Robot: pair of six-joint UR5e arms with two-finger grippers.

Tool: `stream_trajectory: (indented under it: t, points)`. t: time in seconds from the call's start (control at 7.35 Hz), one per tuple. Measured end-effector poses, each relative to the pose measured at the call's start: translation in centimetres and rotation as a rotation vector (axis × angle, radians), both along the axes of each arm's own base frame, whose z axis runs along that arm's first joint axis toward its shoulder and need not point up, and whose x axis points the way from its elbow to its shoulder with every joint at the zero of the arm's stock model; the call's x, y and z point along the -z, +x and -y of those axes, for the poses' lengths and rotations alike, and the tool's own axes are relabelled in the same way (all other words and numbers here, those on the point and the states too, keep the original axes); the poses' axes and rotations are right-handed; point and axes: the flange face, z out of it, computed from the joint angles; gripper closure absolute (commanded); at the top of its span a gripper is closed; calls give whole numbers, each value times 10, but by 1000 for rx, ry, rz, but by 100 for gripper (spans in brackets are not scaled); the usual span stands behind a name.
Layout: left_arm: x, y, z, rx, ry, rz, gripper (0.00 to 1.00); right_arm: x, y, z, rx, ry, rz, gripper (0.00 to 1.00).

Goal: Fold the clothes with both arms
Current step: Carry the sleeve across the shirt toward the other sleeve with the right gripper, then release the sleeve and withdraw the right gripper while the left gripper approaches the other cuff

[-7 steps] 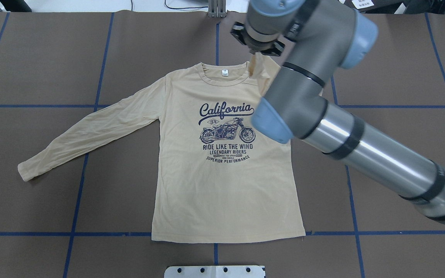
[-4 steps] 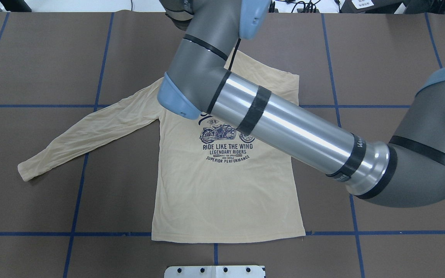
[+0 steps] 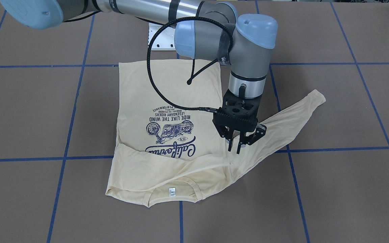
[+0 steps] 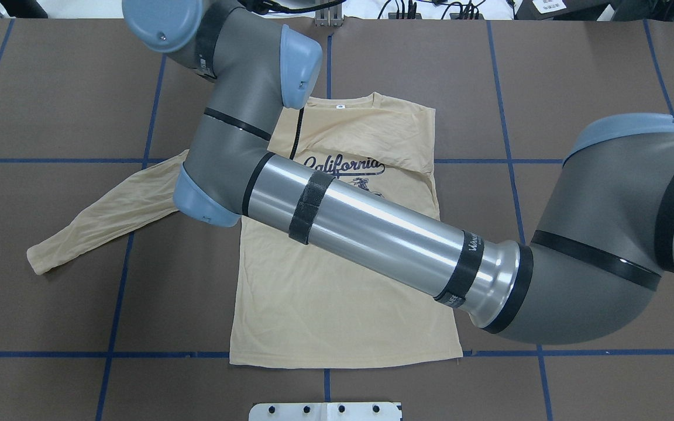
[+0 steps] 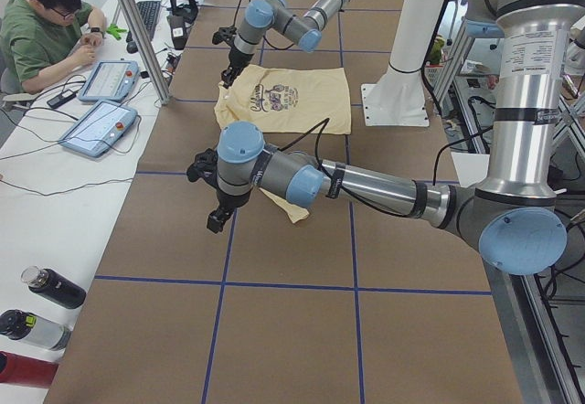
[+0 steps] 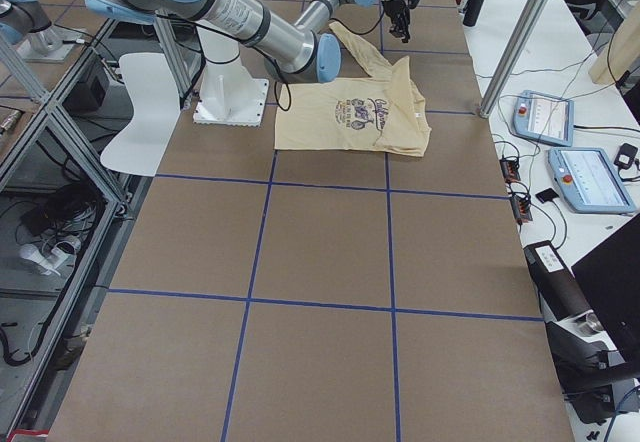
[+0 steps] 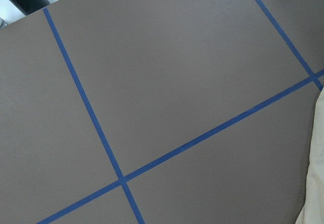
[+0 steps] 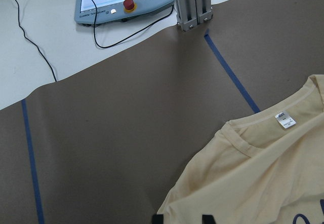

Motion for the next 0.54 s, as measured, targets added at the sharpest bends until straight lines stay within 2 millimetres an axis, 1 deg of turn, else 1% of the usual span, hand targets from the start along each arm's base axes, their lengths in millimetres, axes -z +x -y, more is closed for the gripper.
stream_trajectory:
  t: [0.27, 0.41, 0.54]
  points:
    - [0, 1, 1, -1, 1, 0, 0, 20, -4, -5, 5, 5, 20, 2]
    - [2, 2, 2, -5, 8, -8, 0, 20, -3, -4, 13, -2, 24, 1]
    - [4, 3, 4, -13, 37, -28, 0, 10, 1, 1, 36, -25, 27, 1]
